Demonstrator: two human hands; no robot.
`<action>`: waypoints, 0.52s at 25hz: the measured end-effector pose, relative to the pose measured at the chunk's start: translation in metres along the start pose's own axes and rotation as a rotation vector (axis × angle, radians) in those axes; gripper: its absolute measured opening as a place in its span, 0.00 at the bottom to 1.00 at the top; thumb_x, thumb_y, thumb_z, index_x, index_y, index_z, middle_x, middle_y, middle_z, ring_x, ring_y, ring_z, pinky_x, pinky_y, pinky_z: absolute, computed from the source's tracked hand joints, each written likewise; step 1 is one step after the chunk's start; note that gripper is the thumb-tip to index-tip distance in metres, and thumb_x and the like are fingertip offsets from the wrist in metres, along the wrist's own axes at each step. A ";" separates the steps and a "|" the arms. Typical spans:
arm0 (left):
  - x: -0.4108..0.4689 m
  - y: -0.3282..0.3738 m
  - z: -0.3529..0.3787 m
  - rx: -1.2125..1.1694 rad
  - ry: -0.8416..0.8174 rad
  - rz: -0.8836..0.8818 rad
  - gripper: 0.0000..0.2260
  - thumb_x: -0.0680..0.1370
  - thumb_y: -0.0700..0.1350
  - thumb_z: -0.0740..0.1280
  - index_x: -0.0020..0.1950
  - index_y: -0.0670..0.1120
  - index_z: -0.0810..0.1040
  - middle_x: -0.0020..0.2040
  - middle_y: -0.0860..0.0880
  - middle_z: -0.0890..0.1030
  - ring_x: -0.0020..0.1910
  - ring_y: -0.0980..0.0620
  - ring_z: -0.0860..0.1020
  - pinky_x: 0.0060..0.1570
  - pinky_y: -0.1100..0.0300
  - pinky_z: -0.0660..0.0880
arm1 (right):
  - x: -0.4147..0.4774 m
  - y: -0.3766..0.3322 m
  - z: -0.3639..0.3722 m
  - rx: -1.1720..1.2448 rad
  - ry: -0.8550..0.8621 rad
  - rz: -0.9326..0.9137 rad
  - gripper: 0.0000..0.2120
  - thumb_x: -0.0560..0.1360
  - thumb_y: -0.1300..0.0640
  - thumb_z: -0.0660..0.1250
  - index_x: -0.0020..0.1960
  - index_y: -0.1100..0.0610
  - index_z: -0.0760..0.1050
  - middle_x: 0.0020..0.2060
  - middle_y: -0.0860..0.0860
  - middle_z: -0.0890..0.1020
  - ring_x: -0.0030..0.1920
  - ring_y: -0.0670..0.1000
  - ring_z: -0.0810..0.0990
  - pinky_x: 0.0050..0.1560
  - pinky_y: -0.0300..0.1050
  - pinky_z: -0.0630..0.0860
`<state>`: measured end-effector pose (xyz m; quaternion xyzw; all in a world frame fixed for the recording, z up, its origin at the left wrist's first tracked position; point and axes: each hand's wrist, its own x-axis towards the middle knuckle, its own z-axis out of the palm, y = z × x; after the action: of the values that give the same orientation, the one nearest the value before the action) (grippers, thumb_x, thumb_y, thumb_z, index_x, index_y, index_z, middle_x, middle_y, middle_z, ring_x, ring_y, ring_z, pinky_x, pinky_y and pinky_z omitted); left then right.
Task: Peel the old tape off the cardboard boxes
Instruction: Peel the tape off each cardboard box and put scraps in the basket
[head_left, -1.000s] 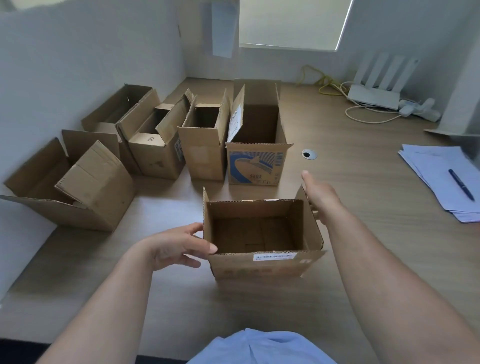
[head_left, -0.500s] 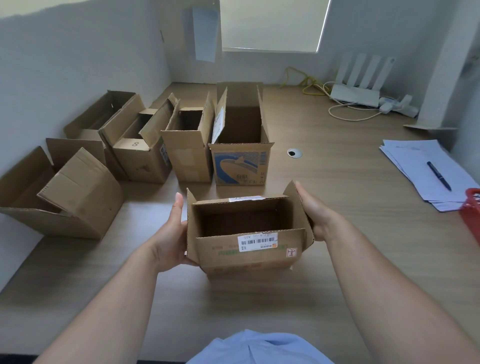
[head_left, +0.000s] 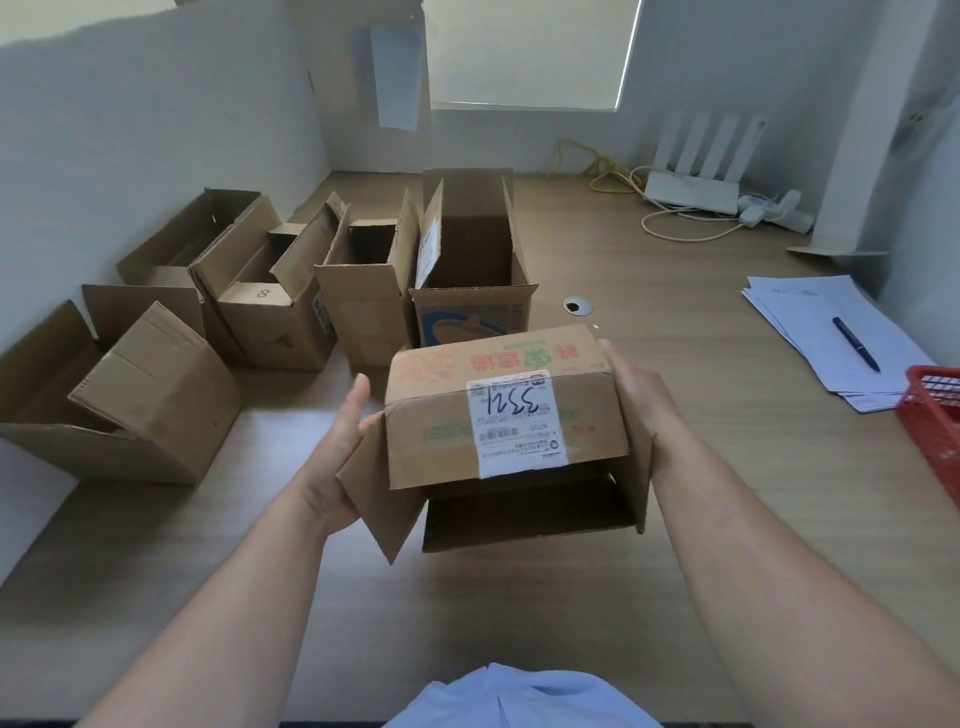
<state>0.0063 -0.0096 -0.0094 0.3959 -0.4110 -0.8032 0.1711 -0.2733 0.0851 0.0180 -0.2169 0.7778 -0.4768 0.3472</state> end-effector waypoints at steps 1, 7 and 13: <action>0.001 0.000 0.004 0.087 0.057 0.006 0.33 0.68 0.75 0.53 0.59 0.57 0.81 0.55 0.44 0.83 0.57 0.43 0.80 0.51 0.49 0.76 | -0.003 -0.002 0.004 -0.034 0.012 -0.039 0.22 0.78 0.40 0.58 0.52 0.56 0.81 0.53 0.52 0.81 0.56 0.54 0.78 0.59 0.49 0.73; -0.005 -0.009 -0.002 0.105 0.072 0.165 0.15 0.75 0.57 0.62 0.60 0.63 0.77 0.62 0.47 0.79 0.60 0.45 0.75 0.59 0.44 0.73 | -0.010 -0.002 0.009 0.148 -0.125 0.026 0.22 0.75 0.36 0.57 0.42 0.51 0.80 0.37 0.45 0.83 0.44 0.49 0.79 0.39 0.47 0.71; -0.007 -0.006 -0.003 0.021 0.240 0.222 0.14 0.78 0.64 0.56 0.50 0.64 0.80 0.56 0.50 0.83 0.61 0.46 0.75 0.64 0.43 0.68 | -0.012 0.000 0.022 0.220 -0.157 0.065 0.25 0.74 0.32 0.57 0.43 0.53 0.77 0.44 0.49 0.82 0.48 0.50 0.79 0.40 0.50 0.75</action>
<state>0.0133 -0.0030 -0.0117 0.4428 -0.4371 -0.7220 0.3025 -0.2486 0.0798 0.0153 -0.1890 0.6979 -0.5292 0.4440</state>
